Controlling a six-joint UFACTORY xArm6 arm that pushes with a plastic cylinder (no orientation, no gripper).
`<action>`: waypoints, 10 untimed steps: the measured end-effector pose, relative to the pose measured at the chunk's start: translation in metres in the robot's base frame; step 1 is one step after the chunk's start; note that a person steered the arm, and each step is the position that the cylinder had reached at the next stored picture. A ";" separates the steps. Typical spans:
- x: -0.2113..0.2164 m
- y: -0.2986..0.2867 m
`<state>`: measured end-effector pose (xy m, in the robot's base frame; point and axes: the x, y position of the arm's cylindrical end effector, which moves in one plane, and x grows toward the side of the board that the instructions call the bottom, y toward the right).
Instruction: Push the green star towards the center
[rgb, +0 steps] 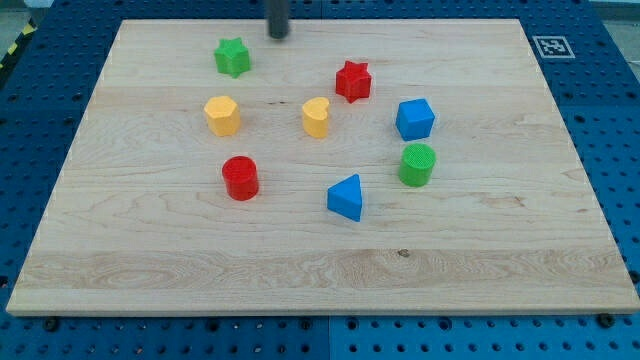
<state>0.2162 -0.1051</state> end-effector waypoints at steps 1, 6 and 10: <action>0.008 -0.079; 0.052 -0.042; 0.060 -0.029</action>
<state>0.2765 -0.1337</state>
